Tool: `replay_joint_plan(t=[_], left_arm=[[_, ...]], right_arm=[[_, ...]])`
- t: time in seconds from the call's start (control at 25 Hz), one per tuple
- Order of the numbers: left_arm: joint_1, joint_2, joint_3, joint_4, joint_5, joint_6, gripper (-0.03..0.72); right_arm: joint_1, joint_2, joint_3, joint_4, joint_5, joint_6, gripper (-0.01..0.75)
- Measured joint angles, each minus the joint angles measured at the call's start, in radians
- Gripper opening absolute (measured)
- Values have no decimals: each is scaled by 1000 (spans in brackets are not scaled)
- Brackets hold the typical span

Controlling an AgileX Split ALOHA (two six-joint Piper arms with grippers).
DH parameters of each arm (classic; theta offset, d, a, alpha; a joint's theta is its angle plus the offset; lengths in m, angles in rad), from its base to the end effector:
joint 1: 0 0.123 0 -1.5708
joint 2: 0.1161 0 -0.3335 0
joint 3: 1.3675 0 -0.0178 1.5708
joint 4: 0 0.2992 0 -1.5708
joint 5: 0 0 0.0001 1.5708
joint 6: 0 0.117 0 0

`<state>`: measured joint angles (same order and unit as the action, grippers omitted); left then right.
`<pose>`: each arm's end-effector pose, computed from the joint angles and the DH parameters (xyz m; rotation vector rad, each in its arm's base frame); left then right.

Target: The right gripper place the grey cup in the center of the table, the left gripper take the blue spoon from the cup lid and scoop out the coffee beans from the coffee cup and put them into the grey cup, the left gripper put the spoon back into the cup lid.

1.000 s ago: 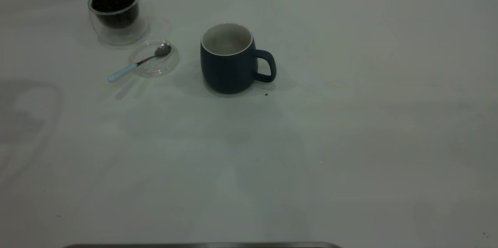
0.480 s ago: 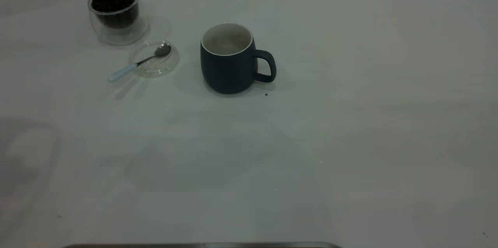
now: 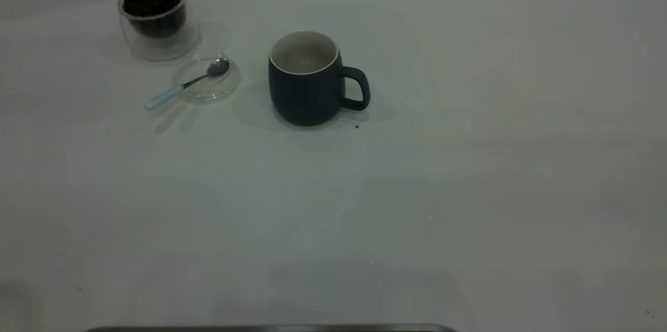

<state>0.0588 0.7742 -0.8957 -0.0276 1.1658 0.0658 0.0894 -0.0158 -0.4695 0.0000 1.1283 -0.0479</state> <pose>0.1464 0.0056 0.3660 0.0053 2.5274 0.0135 0.0093 0.0008 0.2716 -0.1459 2.1217 0.0245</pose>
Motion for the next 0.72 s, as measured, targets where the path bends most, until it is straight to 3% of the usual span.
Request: replay_joint_plan(t=[0.48, 0.72], left_arm=[[0, -472, 375, -31, -42, 0, 499], [0, -593, 409, -49, -38, -4, 499]], right_arm=[[0, 0, 0, 0, 0, 0, 460], [0, 0, 0, 0, 0, 0, 460]])
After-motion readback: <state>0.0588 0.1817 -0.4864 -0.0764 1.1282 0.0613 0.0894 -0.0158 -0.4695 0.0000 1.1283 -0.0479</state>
